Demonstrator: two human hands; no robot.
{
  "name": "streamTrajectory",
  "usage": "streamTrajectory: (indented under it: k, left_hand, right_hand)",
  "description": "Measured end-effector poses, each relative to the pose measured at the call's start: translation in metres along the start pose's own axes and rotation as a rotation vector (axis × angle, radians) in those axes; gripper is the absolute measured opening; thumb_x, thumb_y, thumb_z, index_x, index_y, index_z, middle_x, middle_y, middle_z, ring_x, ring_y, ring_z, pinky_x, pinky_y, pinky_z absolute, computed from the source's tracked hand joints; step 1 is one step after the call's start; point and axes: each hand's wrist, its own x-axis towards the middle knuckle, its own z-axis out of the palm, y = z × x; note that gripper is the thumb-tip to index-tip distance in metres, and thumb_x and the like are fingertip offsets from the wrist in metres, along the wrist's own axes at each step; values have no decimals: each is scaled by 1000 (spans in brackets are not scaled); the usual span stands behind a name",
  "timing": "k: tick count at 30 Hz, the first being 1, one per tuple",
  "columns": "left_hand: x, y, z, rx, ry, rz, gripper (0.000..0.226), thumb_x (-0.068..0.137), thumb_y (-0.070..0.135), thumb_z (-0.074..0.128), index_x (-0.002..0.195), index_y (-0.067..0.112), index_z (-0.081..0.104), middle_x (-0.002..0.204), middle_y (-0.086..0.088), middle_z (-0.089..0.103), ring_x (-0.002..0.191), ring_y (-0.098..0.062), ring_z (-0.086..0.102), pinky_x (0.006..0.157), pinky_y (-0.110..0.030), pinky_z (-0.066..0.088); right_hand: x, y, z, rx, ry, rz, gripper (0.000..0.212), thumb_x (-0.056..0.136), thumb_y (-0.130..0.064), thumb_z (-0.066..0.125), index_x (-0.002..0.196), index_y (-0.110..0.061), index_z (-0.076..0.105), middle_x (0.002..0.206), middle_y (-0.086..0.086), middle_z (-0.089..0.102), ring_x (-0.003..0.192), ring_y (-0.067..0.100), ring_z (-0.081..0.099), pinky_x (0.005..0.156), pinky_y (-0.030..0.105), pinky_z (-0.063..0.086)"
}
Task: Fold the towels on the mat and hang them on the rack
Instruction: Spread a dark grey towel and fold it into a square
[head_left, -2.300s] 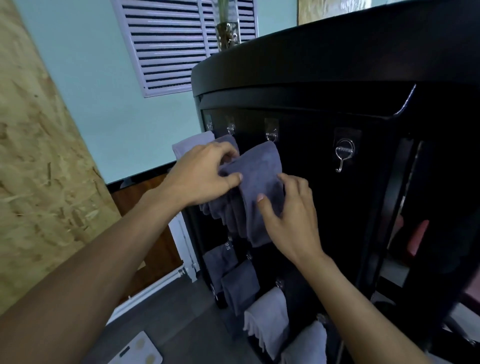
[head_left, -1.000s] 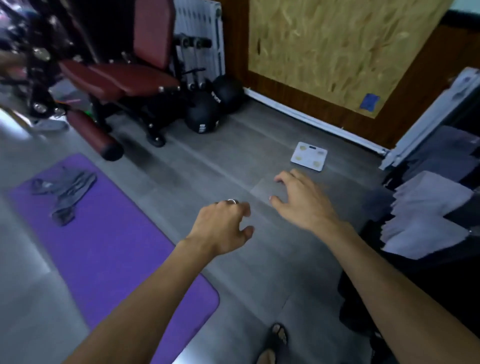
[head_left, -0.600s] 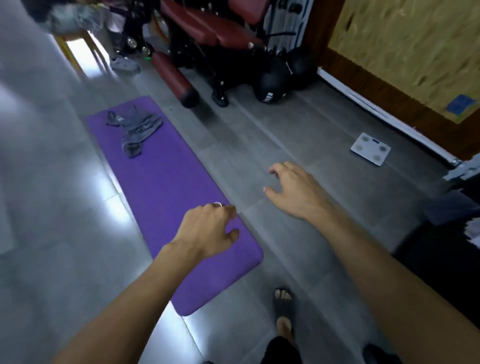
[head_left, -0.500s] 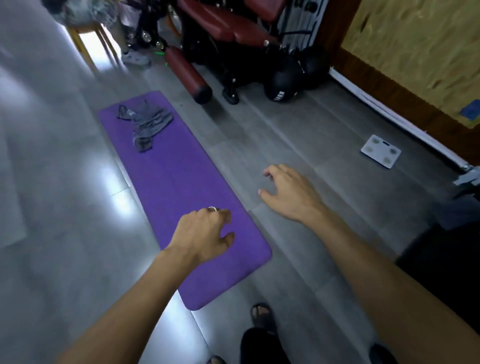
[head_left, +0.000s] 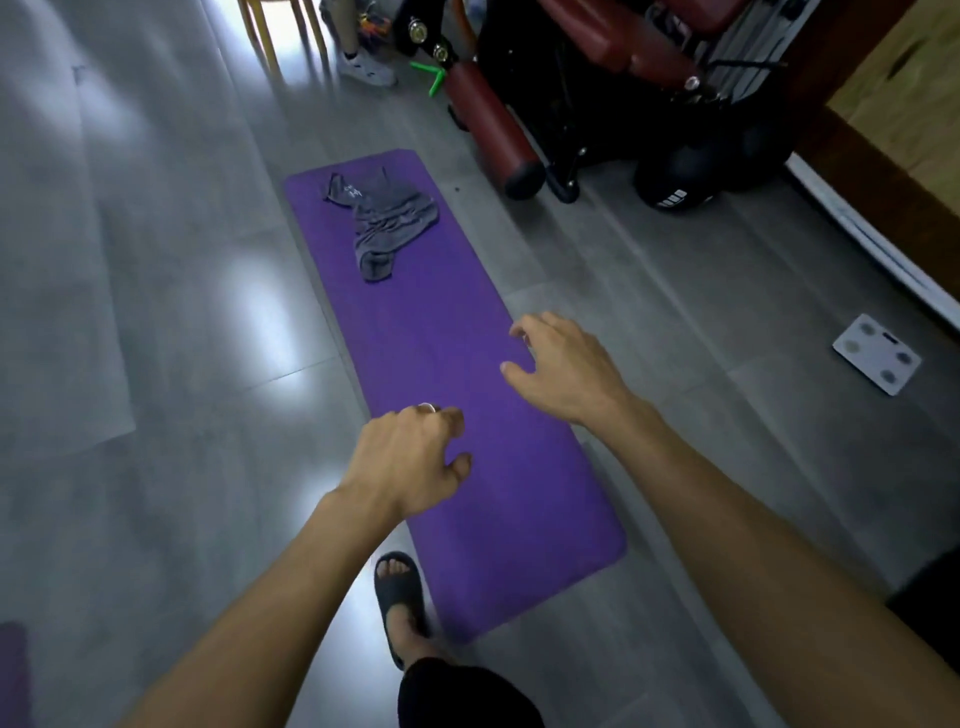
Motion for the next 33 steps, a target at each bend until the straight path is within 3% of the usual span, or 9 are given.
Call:
streamTrajectory:
  k: [12,22,27,33]
  left_hand:
    - [154,-211,-103,38,-45,61,35,87,49,51,111,24,55,103,3,64,95,-27,64,76,-35,53]
    - [315,-412,-174,43,-83,162,35,88,47,52,116,27,55,109,3,62,97,-27,64,75,-33,52]
    - [412,-478,-192,45,-116,182,34,87,47,52,116,29,55,110,5,63,99,-24,64,79,-35,54]
    - [538,-542,-162,71,-165,213,37,88,49,50,120,31,53,112,7,62,98,-21,64,80,-33,54]
  right_hand:
    - [248,-123,3,-1,-36,45,44,90,-41,58,127,-17,50,125,4,55,113,23,53,95,43,47]
    - [466,-208,26,74,-8,226,45,91,-40,59,127,-15,51,123,8,54,113,26,53,93,45,46]
    - [574,-210,37,118,-3,280,47,91,-40,59,129,-15,50,126,7,52,115,26,51,94,44,46]
    - [715,-166,83,140,1,335,48,91,-39,60,131,-15,49,129,9,50,117,26,51,96,43,45]
